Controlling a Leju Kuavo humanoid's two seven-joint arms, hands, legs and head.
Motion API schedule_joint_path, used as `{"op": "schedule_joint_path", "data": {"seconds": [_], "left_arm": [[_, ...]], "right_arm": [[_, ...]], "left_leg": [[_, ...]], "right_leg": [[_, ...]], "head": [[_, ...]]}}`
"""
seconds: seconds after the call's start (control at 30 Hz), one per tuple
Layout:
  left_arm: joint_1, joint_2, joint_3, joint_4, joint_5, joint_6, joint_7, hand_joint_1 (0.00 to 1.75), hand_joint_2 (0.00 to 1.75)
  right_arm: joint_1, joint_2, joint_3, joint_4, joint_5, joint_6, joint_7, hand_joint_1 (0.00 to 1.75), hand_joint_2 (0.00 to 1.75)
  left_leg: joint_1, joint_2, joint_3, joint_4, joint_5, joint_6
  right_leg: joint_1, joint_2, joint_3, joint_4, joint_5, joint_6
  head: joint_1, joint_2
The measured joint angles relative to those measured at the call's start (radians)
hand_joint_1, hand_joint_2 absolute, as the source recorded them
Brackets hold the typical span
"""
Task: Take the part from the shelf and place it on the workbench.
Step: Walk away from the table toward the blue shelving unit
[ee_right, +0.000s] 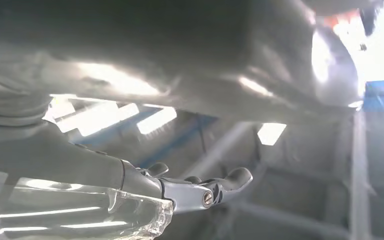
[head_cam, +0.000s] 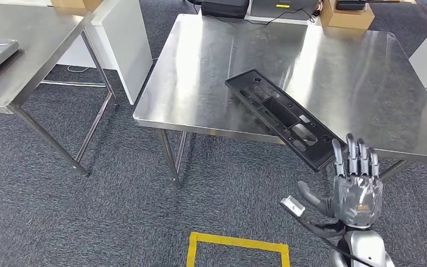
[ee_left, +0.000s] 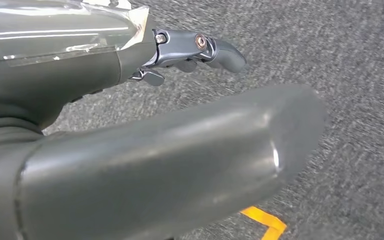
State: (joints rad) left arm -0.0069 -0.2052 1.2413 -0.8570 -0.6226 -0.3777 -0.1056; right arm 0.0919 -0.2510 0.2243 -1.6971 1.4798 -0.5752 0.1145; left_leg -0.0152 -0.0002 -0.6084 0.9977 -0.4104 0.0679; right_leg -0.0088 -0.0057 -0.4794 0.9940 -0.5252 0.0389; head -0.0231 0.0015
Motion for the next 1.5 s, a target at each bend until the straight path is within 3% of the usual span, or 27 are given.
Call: {"op": "schedule_joint_path", "data": {"seconds": [0.07,0.13,0.2,0.27,0.3,0.33,0.37,0.4,0.47,0.53,0.6,0.67,0.73,0.8,0.83,0.87,0.9,0.97,1.03,1.13,1.17,1.2,1.27,1.3,1.33,1.4,1.5], "left_arm": [[0.002,-0.010,0.014,-0.011,-0.015,-0.005,0.005,0.00,0.00],[0.001,-0.020,0.031,-0.024,-0.031,-0.011,0.016,0.00,0.00],[0.001,-0.028,0.048,-0.036,-0.041,-0.011,0.024,0.00,0.00],[0.001,-0.032,0.061,-0.044,-0.044,-0.011,0.027,0.00,0.00],[0.001,-0.033,0.067,-0.046,-0.046,-0.011,0.028,0.00,0.00],[0.002,-0.035,0.071,-0.048,-0.048,-0.011,0.030,0.00,0.00],[0.001,-0.036,0.074,-0.049,-0.052,-0.011,0.031,0.00,0.00],[0.001,-0.037,0.077,-0.050,-0.058,-0.011,0.034,0.00,0.00],[-0.001,-0.037,0.083,-0.052,-0.069,-0.011,0.039,0.00,0.00],[-0.001,-0.037,0.089,-0.054,-0.076,-0.011,0.040,0.00,0.00],[0.001,-0.036,0.094,-0.054,-0.085,-0.011,0.037,0.00,0.00],[0.001,-0.035,0.097,-0.054,-0.092,-0.011,0.031,0.00,0.00],[0.002,-0.034,0.099,-0.053,-0.098,-0.011,0.027,0.00,0.00],[0.004,-0.031,0.101,-0.051,-0.105,-0.011,0.023,0.00,0.00],[0.004,-0.030,0.103,-0.049,-0.109,-0.012,0.021,0.00,0.00],[0.004,-0.029,0.105,-0.048,-0.115,-0.015,0.020,0.00,0.00],[0.004,-0.028,0.108,-0.047,-0.121,-0.018,0.019,0.00,0.00],[0.004,-0.025,0.111,-0.044,-0.130,-0.023,0.017,0.00,0.00],[0.003,-0.023,0.112,-0.041,-0.136,-0.027,0.016,0.00,0.00],[-0.001,-0.029,0.116,-0.049,-0.136,-0.039,0.026,0.00,0.00],[0.001,-0.036,0.119,-0.058,-0.135,-0.047,0.034,0.00,0.00],[0.003,-0.045,0.123,-0.071,-0.135,-0.056,0.041,0.00,0.00],[0.007,-0.062,0.132,-0.096,-0.133,-0.071,0.050,0.00,0.00],[0.008,-0.069,0.136,-0.106,-0.133,-0.075,0.051,0.00,0.00],[0.008,-0.077,0.140,-0.115,-0.133,-0.079,0.052,0.00,0.00],[0.008,-0.090,0.143,-0.129,-0.134,-0.083,0.054,0.00,0.00],[0.007,-0.105,0.143,-0.147,-0.140,-0.084,0.056,0.00,0.00]], "right_arm": [[0.050,0.034,0.011,0.042,-0.063,-0.005,0.028,0.00,0.00],[0.062,0.069,0.019,0.152,-0.164,-0.019,0.044,0.00,0.00],[0.056,0.105,0.021,0.312,-0.258,-0.035,0.042,0.00,0.00],[0.052,0.134,0.021,0.451,-0.297,-0.044,0.032,0.00,0.00],[0.049,0.147,0.021,0.508,-0.303,-0.046,0.027,0.00,0.00],[0.041,0.158,0.021,0.565,-0.312,-0.047,0.025,0.00,0.00],[0.023,0.170,0.018,0.634,-0.324,-0.048,0.022,0.00,0.00],[0.000,0.183,0.011,0.716,-0.340,-0.048,0.019,0.00,0.00],[-0.047,0.208,-0.013,0.887,-0.369,-0.049,0.013,0.00,0.00],[-0.082,0.227,-0.040,1.024,-0.385,-0.049,0.010,0.00,0.00],[-0.108,0.244,-0.069,1.145,-0.403,-0.042,0.024,0.00,0.00],[-0.117,0.259,-0.101,1.246,-0.425,-0.033,0.043,0.00,0.00],[-0.118,0.268,-0.126,1.309,-0.448,-0.020,0.052,0.00,0.00],[-0.120,0.277,-0.160,1.358,-0.513,0.034,0.067,0.00,0.00],[-0.122,0.283,-0.187,1.381,-0.563,0.085,0.084,0.00,0.00],[-0.122,0.290,-0.218,1.402,-0.611,0.146,0.108,0.00,0.00],[-0.121,0.297,-0.250,1.419,-0.641,0.213,0.137,0.00,0.00],[-0.118,0.314,-0.288,1.440,-0.640,0.329,0.182,0.00,0.00],[-0.122,0.335,-0.296,1.453,-0.598,0.400,0.190,0.00,0.00],[-0.130,0.363,-0.296,1.467,-0.551,0.420,0.173,0.00,0.00],[-0.133,0.369,-0.296,1.470,-0.542,0.419,0.168,0.00,0.00],[-0.135,0.372,-0.295,1.473,-0.535,0.417,0.166,0.00,0.00],[-0.137,0.375,-0.295,1.478,-0.525,0.417,0.163,0.00,0.00],[-0.137,0.376,-0.295,1.480,-0.523,0.419,0.164,0.00,0.00],[-0.137,0.377,-0.295,1.483,-0.522,0.422,0.167,0.00,0.00],[-0.137,0.379,-0.294,1.487,-0.524,0.427,0.174,0.00,0.00],[-0.139,0.379,-0.295,1.491,-0.526,0.433,0.183,0.00,0.00]], "left_leg": [[0.001,0.001,-0.001,0.000,0.007,-0.012],[0.004,0.002,-0.006,0.004,0.004,-0.026],[0.009,-0.001,-0.026,0.057,-0.055,-0.041],[0.015,-0.002,-0.059,0.171,-0.149,-0.055],[0.019,-0.002,-0.070,0.224,-0.178,-0.060],[0.022,-0.002,-0.069,0.251,-0.184,-0.063],[0.025,-0.002,-0.051,0.244,-0.171,-0.064],[0.027,-0.002,-0.013,0.199,-0.144,-0.064],[0.027,-0.004,0.078,0.065,-0.106,-0.060],[0.022,-0.008,0.119,-0.006,-0.097,-0.048],[0.017,-0.008,0.113,-0.010,-0.091,-0.033],[0.019,-0.005,0.104,-0.020,-0.076,-0.014],[0.021,-0.001,0.088,-0.026,-0.057,0.000],[0.017,0.004,0.067,-0.025,-0.044,0.005],[0.016,0.006,0.059,-0.024,-0.038,0.005],[0.014,0.006,0.051,-0.023,-0.032,0.005],[0.013,0.006,0.044,-0.022,-0.026,0.003],[0.012,0.006,0.033,-0.018,-0.018,-0.004],[0.009,0.010,0.027,-0.013,-0.009,-0.014],[0.010,0.013,0.022,-0.006,0.001,-0.031],[0.012,0.011,0.017,0.003,-0.011,-0.037],[0.015,0.008,0.006,0.030,-0.041,-0.043],[0.021,0.003,-0.031,0.138,-0.138,-0.055],[0.024,0.002,-0.049,0.204,-0.181,-0.060],[0.026,0.002,-0.059,0.255,-0.203,-0.064],[0.030,0.002,-0.027,0.255,-0.183,-0.067],[0.034,-0.001,0.115,0.056,-0.122,-0.064]], "right_leg": [[0.006,0.001,0.006,-0.019,0.010,-0.010],[0.001,0.002,-0.004,-0.029,0.021,-0.025],[-0.005,0.003,-0.016,-0.035,0.038,-0.040],[-0.005,0.002,-0.030,-0.034,0.052,-0.045],[-0.005,0.002,-0.038,-0.033,0.059,-0.044],[-0.005,0.002,-0.046,-0.030,0.065,-0.042],[-0.005,0.003,-0.053,-0.028,0.071,-0.040],[-0.005,0.004,-0.060,-0.025,0.076,-0.037],[-0.005,0.005,-0.070,-0.018,0.082,-0.030],[-0.004,0.005,-0.076,-0.014,0.089,-0.019],[-0.003,0.005,-0.080,-0.016,0.098,-0.005],[-0.003,0.005,-0.096,0.003,0.084,0.002],[-0.003,0.006,-0.136,0.093,0.018,-0.005],[-0.004,0.006,-0.179,0.224,-0.055,-0.011],[-0.004,0.006,-0.186,0.265,-0.072,-0.009],[-0.004,0.006,-0.174,0.272,-0.072,-0.003],[-0.004,0.006,-0.142,0.238,-0.059,0.004],[-0.003,0.005,-0.037,0.083,-0.022,0.009],[0.001,0.006,0.027,-0.023,0.001,0.002],[0.002,0.007,0.020,-0.037,0.012,-0.017],[-0.001,0.006,0.015,-0.038,0.017,-0.026],[-0.004,0.004,0.008,-0.040,0.025,-0.035],[-0.005,0.001,-0.011,-0.040,0.042,-0.046],[-0.004,0.001,-0.021,-0.039,0.051,-0.047],[-0.004,0.000,-0.031,-0.037,0.058,-0.046],[-0.005,-0.001,-0.049,-0.033,0.073,-0.040],[-0.005,0.001,-0.071,-0.020,0.088,-0.028]], "head": [[0.001,0.000],[0.004,0.000],[0.000,0.000],[-0.004,0.000],[-0.005,0.000],[-0.006,0.000],[-0.007,0.000],[-0.007,0.000],[-0.007,0.000],[-0.006,0.000],[-0.006,0.000],[-0.004,0.000],[0.000,0.000],[0.003,0.000],[0.003,0.000],[0.003,0.000],[0.004,0.000],[0.005,0.000],[0.004,0.000],[-0.001,0.000],[-0.003,0.000],[-0.006,0.000],[-0.014,0.000],[-0.017,0.000],[-0.017,0.000],[-0.018,0.000],[-0.019,0.000]]}}
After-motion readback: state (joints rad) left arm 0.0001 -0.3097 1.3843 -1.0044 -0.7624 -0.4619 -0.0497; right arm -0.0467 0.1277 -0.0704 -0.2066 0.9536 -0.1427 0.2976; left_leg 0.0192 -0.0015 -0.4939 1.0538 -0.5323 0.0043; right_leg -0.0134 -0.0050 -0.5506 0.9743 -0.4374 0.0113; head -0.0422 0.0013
